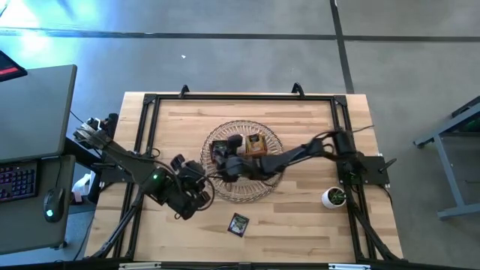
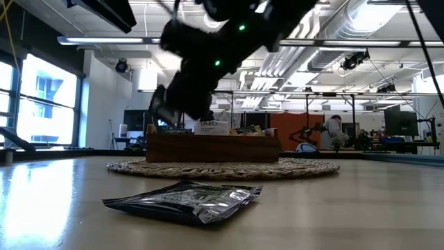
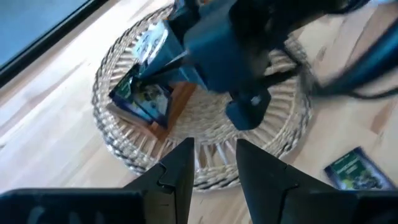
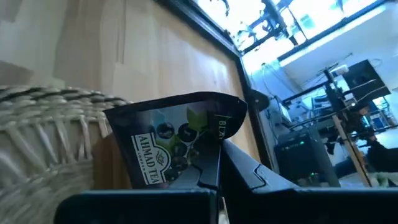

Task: Pick & Place Tea
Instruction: Put the violet tea bag into the left section of the brown wooden organizer

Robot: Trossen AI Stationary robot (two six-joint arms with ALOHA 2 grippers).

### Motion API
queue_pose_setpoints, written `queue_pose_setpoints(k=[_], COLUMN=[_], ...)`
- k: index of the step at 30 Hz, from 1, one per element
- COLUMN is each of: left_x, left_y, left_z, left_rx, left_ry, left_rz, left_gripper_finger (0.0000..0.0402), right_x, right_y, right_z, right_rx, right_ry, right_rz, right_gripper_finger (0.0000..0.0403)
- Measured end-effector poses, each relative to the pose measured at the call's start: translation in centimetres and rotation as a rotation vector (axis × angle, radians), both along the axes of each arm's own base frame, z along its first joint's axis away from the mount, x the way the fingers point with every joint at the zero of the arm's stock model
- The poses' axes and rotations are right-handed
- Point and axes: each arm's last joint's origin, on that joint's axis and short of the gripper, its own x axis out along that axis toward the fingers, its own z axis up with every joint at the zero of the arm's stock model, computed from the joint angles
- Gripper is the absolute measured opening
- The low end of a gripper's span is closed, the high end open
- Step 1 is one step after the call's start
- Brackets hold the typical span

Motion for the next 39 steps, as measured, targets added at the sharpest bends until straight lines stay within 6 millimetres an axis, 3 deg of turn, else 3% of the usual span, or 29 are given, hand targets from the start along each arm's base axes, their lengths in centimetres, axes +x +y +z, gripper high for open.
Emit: queue_pose_setpoints(k=[6, 11, 16, 26, 34, 39], left_x=[-0.1, -0.1, -0.1, -0.1, -0.1, -0.1], left_y=[0.0, 0.1, 0.1, 0.1, 0.1, 0.0], left_z=[-0.1, -0.1, -0.1, -0.2, -0.1, -0.2], left_rx=[-0.01, -0.004, 0.005, 0.005, 0.006, 0.006], left_ry=[0.02, 0.024, 0.023, 0.024, 0.02, 0.026], left_rz=[-0.005, -0.004, -0.001, 0.001, 0.002, -0.007], left_gripper_finger=[0.0117, 0.0117, 0.0117, 0.0117, 0.0117, 0.0117], right_x=[2.1, 2.0, 2.1, 2.1, 0.8, -1.4], right_y=[-1.7, -2.5, -2.8, -2.8, -0.3, 1.6], right_z=[-2.2, -3.5, -3.5, -3.4, -0.2, 3.9], right_rx=[-0.084, -0.065, -0.073, -0.078, -0.062, -0.124], right_ry=[0.188, 0.263, 0.258, 0.247, 0.286, 0.287], right_rz=[-0.129, -0.107, -0.085, -0.094, -0.001, -0.045], right_gripper_finger=[0.0001, 0.0003, 0.001, 0.0089, 0.0119, 0.0118])
